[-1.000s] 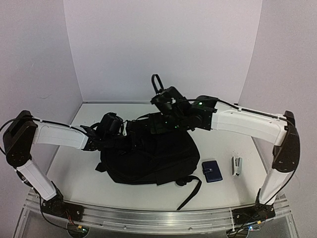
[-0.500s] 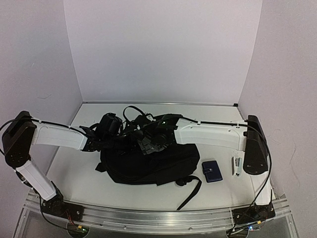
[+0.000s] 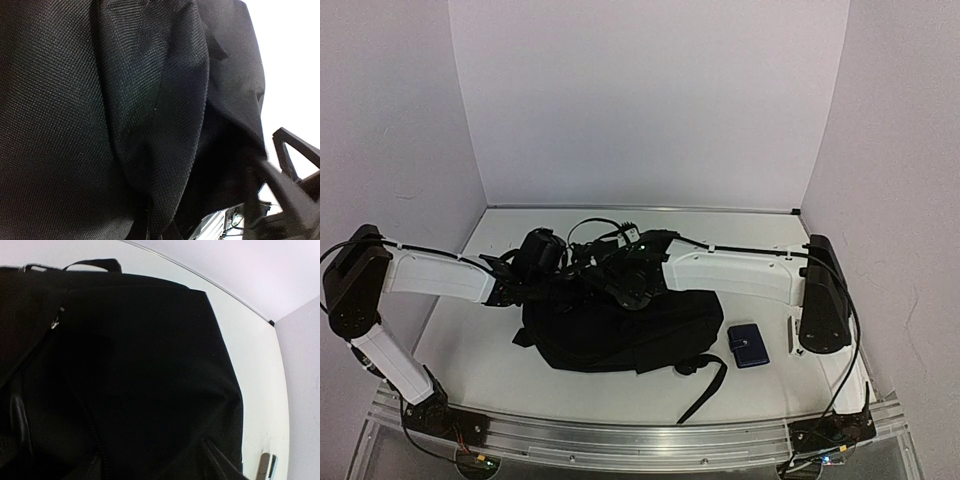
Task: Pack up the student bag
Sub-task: Adjust the student bag at the center of the board.
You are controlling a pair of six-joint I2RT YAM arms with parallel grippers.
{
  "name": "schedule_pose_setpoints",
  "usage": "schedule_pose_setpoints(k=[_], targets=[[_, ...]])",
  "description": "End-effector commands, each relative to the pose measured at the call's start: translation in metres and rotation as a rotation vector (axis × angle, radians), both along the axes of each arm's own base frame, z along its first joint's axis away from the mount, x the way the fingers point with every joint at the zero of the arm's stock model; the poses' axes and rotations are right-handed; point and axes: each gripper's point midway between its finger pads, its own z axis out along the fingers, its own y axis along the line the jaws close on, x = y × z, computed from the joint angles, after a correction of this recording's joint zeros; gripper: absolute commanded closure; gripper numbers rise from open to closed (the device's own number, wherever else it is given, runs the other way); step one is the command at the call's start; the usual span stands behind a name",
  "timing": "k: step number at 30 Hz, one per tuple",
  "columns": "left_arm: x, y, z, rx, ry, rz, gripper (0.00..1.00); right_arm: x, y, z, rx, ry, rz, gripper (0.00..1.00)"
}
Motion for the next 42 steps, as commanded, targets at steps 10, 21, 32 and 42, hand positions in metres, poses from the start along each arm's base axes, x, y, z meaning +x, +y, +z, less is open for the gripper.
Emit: schedule_pose_setpoints(k=[10, 21, 32, 42], targets=[[0.004, 0.060, -0.023, 0.062, 0.071, 0.216, 1.00, 0.005, -0.066, 0.070, 0.127, -0.111, -0.200, 0.83], [0.003, 0.044, -0.021, -0.021, 0.066, 0.105, 1.00, 0.013, -0.047, 0.060, 0.290, 0.007, -0.099, 0.70], [0.011, 0.035, 0.013, 0.011, -0.085, -0.003, 0.70, -0.027, -0.033, 0.107, 0.624, 0.155, 0.167, 0.03], [0.001, 0.048, 0.048, -0.018, -0.189, -0.041, 0.10, -0.015, -0.159, 0.015, 0.741, 0.359, -0.069, 0.02]])
